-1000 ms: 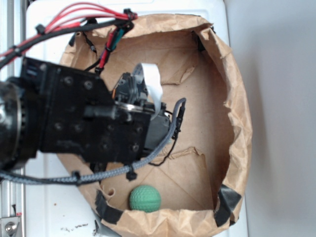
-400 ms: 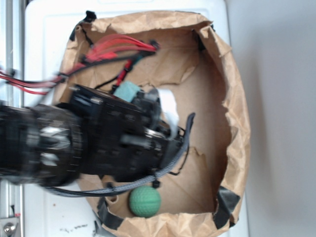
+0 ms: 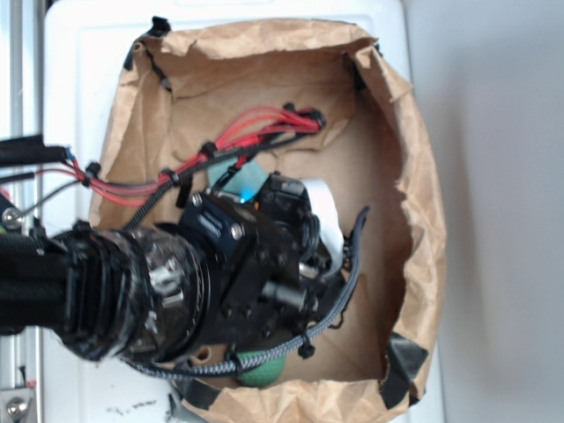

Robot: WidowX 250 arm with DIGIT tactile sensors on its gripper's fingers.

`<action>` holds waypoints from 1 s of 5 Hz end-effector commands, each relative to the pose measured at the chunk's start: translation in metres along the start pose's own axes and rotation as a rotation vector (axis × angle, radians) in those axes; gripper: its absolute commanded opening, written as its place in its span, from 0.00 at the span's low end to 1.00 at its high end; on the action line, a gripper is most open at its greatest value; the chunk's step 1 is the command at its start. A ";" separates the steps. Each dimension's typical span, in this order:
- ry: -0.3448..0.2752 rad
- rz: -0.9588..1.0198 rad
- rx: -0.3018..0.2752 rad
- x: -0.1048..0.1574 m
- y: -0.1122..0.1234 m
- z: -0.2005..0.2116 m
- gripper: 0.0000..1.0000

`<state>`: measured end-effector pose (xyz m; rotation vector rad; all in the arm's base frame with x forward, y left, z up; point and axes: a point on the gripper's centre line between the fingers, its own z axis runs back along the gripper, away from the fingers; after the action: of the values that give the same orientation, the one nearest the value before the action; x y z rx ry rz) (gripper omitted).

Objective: Grab the blue cloth.

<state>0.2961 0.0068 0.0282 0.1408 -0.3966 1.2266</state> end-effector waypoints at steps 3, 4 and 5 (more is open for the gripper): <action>0.021 0.023 -0.033 0.005 0.003 0.010 0.00; 0.020 0.015 -0.048 0.006 0.005 0.014 0.00; 0.047 -0.010 -0.086 0.013 0.004 0.026 0.00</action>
<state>0.2873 0.0099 0.0442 0.0833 -0.3571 1.1954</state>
